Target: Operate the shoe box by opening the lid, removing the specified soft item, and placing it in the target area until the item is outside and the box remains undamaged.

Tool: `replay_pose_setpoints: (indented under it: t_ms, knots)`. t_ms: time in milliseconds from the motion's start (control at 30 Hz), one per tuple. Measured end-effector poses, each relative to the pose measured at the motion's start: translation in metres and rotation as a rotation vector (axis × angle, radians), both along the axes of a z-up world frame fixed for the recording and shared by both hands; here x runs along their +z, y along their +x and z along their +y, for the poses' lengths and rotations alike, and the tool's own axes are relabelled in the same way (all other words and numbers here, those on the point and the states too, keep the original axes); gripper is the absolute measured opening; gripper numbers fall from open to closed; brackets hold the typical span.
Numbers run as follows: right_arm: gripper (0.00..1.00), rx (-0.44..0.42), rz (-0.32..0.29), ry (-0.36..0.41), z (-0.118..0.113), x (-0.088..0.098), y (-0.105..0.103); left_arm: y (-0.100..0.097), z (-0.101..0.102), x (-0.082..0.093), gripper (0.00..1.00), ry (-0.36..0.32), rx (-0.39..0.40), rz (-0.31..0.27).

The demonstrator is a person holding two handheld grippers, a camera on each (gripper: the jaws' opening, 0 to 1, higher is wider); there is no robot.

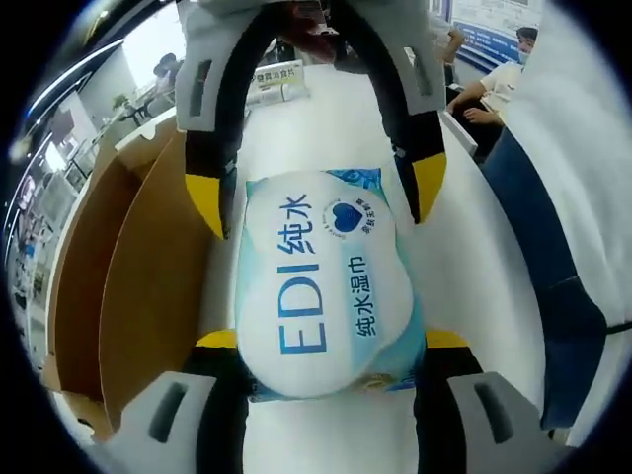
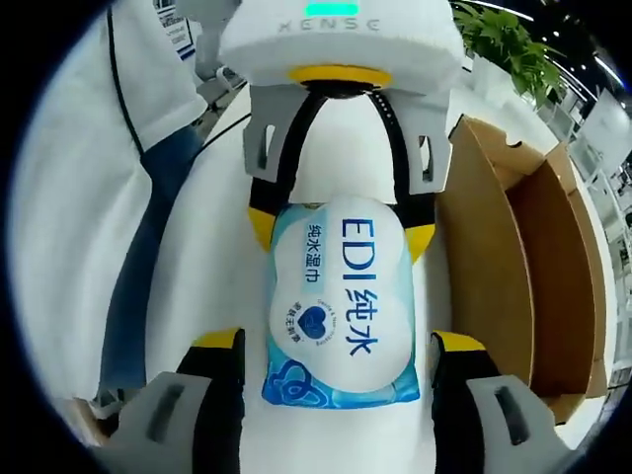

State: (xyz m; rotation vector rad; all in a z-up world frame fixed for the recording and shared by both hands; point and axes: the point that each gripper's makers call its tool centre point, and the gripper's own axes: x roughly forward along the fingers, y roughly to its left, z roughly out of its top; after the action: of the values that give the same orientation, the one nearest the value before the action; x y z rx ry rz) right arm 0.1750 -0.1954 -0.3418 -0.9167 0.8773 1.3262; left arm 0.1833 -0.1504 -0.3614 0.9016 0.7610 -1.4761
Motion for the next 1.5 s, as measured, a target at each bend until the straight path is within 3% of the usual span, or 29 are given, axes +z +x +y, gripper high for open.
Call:
replay_pose_setpoints:
  t_ms: [400, 867, 1300, 1500]
  knots:
    - [0.78, -0.048, -0.018, 0.005, -0.007, 0.009, -0.001, 0.0, 0.0, 0.001, 0.68, -0.005, 0.005, -0.002]
    - [0.77, -0.195, -0.056, 0.059, -0.024, 0.032, -0.001, 0.0, -0.005, 0.001, 0.68, -0.002, 0.013, -0.001]
    - [0.71, -0.417, -0.122, 0.118, -0.061, 0.052, -0.007, -0.002, -0.032, 0.001, 0.68, -0.013, 0.018, 0.001]
    - [0.71, -0.443, -0.134, 0.108, -0.078, 0.055, -0.017, -0.004, -0.045, 0.001, 0.68, -0.011, 0.011, -0.002]
